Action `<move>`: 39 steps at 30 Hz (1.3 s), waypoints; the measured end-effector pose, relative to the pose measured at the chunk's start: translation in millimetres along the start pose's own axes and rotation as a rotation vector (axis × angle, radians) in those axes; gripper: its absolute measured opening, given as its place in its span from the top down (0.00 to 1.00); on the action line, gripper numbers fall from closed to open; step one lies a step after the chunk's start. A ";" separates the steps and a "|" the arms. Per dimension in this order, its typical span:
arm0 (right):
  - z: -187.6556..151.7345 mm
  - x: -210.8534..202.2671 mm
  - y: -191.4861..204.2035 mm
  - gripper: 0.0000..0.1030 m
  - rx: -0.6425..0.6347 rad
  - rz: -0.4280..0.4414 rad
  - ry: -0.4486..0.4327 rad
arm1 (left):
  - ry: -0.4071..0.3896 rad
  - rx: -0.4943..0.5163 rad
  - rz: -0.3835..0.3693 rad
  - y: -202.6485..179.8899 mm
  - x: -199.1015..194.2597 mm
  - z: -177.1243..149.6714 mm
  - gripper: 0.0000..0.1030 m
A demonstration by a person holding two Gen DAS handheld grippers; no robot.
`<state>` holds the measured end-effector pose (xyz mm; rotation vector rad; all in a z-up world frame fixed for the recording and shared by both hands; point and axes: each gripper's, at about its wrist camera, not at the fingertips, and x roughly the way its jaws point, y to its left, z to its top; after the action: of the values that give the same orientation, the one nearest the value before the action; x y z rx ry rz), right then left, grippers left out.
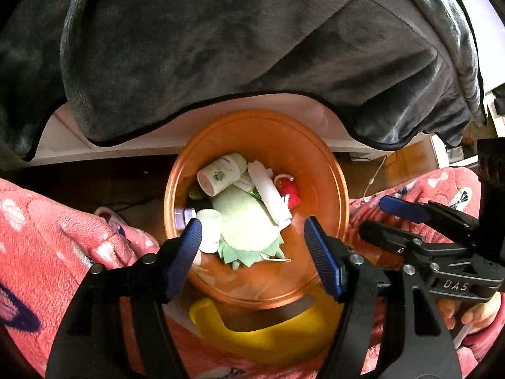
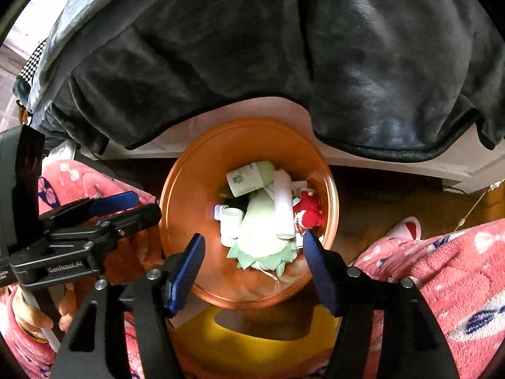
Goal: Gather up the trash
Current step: 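Carry jar and foam roll over the bin and open both tools, then grasp the green-capped lotion bottle with the left tool while the right tool grasps the green spray bottle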
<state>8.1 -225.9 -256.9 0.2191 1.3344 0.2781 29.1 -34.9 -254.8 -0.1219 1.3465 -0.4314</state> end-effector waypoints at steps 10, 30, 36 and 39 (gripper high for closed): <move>3.1 -1.7 -2.0 0.34 -0.004 0.010 -0.008 | -0.061 0.028 0.021 -8.0 -16.5 2.1 0.36; 10.6 -39.5 16.9 0.29 -0.157 0.015 -0.165 | -0.540 0.159 0.127 -39.8 -217.7 193.1 0.29; 12.3 -29.3 9.8 0.29 -0.132 0.030 -0.142 | -0.538 0.201 0.193 -45.0 -200.1 301.3 0.22; 12.3 -22.4 3.6 0.29 -0.104 0.043 -0.123 | -0.526 0.192 0.222 -47.0 -182.2 345.9 0.22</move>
<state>15.1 -229.7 -232.4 0.1753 1.1909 0.3636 321.7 -65.8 6.9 0.0712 0.7857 -0.3095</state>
